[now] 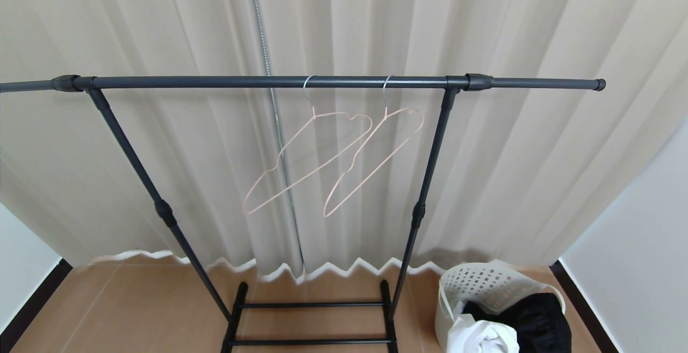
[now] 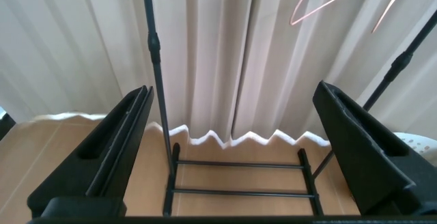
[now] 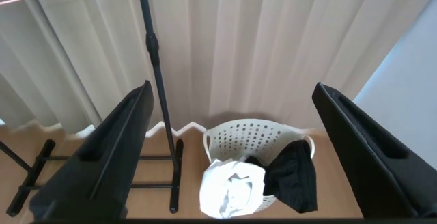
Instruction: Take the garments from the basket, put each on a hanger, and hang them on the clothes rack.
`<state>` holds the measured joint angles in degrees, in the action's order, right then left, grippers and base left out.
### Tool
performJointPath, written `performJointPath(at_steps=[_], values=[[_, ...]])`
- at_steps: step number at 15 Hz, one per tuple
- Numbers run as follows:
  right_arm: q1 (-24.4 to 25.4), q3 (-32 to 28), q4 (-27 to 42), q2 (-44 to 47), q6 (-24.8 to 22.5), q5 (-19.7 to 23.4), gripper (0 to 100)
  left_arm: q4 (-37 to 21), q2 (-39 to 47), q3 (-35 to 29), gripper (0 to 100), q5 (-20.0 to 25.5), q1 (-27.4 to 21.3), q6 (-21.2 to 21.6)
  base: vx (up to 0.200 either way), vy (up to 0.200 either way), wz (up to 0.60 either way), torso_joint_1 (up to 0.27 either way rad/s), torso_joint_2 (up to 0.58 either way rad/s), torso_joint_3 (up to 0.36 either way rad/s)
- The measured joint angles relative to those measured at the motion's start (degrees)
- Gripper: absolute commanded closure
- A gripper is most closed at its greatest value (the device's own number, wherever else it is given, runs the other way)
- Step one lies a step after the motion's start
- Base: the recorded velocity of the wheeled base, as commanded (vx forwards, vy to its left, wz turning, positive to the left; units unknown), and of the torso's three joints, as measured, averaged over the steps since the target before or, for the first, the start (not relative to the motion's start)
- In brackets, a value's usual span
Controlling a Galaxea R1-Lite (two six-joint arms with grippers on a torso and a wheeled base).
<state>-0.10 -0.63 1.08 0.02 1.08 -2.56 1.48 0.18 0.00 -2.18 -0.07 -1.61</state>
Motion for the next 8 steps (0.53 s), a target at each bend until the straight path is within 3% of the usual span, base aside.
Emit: performJointPath(at_steps=[8], values=[[0.00,-0.05,-0.02,0.00,0.06,0.00,0,-0.02,0.00,0.00,0,0.02,-0.02,-0.02,0.000,0.000,0.00,-0.145,0.36,0.214]])
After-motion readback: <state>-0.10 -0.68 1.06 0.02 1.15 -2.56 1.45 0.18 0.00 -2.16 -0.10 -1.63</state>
